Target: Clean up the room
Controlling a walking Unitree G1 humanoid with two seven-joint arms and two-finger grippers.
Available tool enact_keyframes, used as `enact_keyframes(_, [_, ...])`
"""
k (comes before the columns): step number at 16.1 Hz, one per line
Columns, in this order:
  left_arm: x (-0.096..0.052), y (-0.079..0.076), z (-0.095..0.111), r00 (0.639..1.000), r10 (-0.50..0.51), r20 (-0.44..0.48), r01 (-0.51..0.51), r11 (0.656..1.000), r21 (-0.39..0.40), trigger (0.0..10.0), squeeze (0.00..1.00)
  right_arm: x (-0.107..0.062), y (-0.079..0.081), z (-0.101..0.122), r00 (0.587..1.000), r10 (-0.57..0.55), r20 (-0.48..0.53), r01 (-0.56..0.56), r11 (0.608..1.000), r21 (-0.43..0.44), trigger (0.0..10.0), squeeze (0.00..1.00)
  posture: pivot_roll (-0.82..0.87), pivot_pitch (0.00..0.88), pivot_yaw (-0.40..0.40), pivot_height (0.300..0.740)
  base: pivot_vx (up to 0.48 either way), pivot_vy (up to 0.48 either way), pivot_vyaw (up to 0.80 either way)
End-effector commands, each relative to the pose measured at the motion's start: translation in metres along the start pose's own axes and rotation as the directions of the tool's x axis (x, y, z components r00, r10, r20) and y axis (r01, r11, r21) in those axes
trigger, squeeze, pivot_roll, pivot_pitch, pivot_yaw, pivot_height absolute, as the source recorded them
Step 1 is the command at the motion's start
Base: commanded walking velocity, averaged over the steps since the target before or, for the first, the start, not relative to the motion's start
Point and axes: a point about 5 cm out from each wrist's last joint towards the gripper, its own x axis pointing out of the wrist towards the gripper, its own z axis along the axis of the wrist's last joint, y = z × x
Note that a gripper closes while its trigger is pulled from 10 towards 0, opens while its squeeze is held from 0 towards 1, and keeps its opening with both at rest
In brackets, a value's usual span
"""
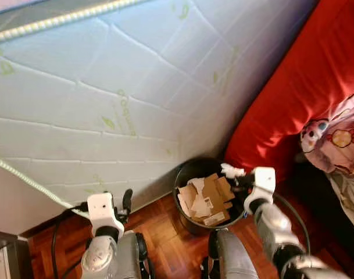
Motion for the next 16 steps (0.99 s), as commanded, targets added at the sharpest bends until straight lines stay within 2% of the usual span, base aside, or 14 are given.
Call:
enact_keyframes(1, [-0.002,-0.002,0.002,1.000,-0.006,-0.003,0.006,1.000,-0.007,10.0,0.00,0.003,0.000,0.002,0.999,-0.007,-0.035,0.007,1.000,0.003,10.0,0.00,-0.02,0.334,-0.025,0.622,0.000,0.000,0.00])
enact_keyframes(4, [-0.001,-0.006,0.012,1.000,-0.016,0.022,0.016,1.000,-0.006,10.0,0.00,0.013,0.006,0.019,0.999,0.004,-0.054,-0.003,1.000,0.012,10.0,0.00,0.01,0.367,-0.023,0.622,0.000,0.000,0.00])
enact_keyframes(5, [-0.002,-0.006,0.013,1.000,-0.017,0.025,0.017,1.000,-0.005,10.0,0.00,0.014,0.008,0.018,0.998,0.014,-0.068,-0.012,1.000,0.026,10.0,0.00,0.02,0.374,-0.024,0.622,0.000,0.000,0.00])
enact_keyframes(7, [-0.010,-0.009,0.018,0.999,-0.016,0.029,0.016,1.000,-0.002,10.0,0.00,0.014,0.018,0.010,0.986,0.055,-0.158,-0.069,0.994,-0.087,10.0,0.00,0.05,0.404,-0.019,0.622,0.000,0.000,0.00])
enact_keyframes(10, [-0.017,-0.009,0.019,1.000,-0.016,0.020,0.016,1.000,-0.003,10.0,0.00,0.013,0.016,0.004,0.981,0.020,-0.191,-0.033,0.997,-0.069,10.0,0.00,0.06,0.426,-0.021,0.622,0.000,0.000,0.00])
enact_keyframes(11, [-0.022,-0.010,0.019,1.000,-0.013,0.012,0.013,1.000,-0.006,10.0,0.00,0.011,0.015,0.000,0.978,0.014,-0.207,-0.031,0.997,-0.076,10.0,0.08,0.07,0.442,-0.018,0.622,0.000,0.000,0.00])
enact_keyframes(12, [-0.023,-0.010,0.019,1.000,-0.013,0.009,0.014,1.000,-0.006,10.0,0.00,0.011,0.015,0.000,0.978,0.014,-0.209,-0.030,0.997,-0.077,10.0,0.63,0.07,0.442,-0.018,0.622,0.000,0.000,0.00])
enact_keyframes(13, [-0.024,-0.010,0.019,1.000,-0.016,0.004,0.016,1.000,-0.006,10.0,0.00,0.011,0.014,-0.001,0.978,0.010,-0.210,-0.028,0.996,-0.084,10.0,0.86,0.07,0.444,-0.017,0.622,0.000,0.000,0.00])
enact_keyframes(16, [-0.026,-0.013,0.019,1.000,-0.022,-0.014,0.022,1.000,-0.011,10.0,0.00,0.010,0.011,-0.001,0.978,-0.008,-0.207,-0.011,0.996,-0.090,10.0,0.85,0.06,0.448,-0.019,0.622,0.000,0.000,0.00])
